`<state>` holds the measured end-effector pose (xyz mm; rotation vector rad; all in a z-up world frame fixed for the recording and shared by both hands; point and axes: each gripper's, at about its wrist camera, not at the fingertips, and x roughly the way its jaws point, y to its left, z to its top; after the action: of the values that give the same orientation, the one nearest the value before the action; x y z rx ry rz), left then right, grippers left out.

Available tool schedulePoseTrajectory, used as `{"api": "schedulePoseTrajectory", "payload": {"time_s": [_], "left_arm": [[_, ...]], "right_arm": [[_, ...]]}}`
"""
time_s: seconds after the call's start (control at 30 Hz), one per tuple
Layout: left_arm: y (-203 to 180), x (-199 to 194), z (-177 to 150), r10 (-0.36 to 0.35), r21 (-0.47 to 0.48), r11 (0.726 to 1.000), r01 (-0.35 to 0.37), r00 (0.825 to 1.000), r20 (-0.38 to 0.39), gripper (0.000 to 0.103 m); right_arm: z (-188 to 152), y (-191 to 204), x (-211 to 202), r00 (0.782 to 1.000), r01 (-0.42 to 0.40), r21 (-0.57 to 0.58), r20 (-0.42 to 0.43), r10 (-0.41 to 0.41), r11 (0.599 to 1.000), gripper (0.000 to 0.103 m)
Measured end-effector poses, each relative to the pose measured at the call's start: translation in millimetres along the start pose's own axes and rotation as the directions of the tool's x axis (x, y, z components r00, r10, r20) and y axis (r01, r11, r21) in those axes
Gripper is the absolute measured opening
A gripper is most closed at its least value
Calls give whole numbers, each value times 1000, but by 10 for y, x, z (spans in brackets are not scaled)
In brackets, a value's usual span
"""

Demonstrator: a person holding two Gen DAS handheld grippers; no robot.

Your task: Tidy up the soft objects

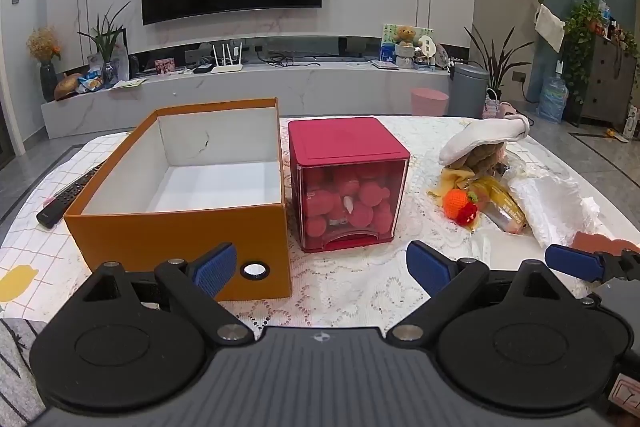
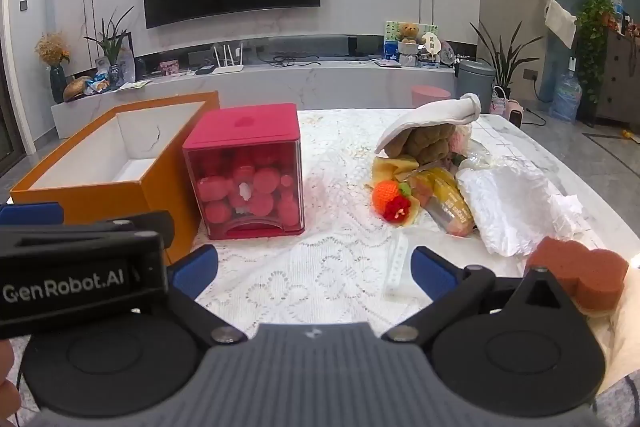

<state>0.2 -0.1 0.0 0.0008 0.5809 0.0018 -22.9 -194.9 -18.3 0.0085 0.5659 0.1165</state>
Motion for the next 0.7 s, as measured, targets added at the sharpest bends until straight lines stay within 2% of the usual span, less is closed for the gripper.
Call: {"api": "schedulePoseTrajectory", "payload": {"time_s": [0.5,0.7], "left_arm": [[0,-27,-8,2,-16,1000,-2,1000,30,103],[6,6,-3,-2,-14,1000,2,1000,12,103]], "right_arm": [[12,-5,-19,1000,11,7,9,-11,1000,100],[0,3,-5,1000,19,2,7,-19,1000,100]]}}
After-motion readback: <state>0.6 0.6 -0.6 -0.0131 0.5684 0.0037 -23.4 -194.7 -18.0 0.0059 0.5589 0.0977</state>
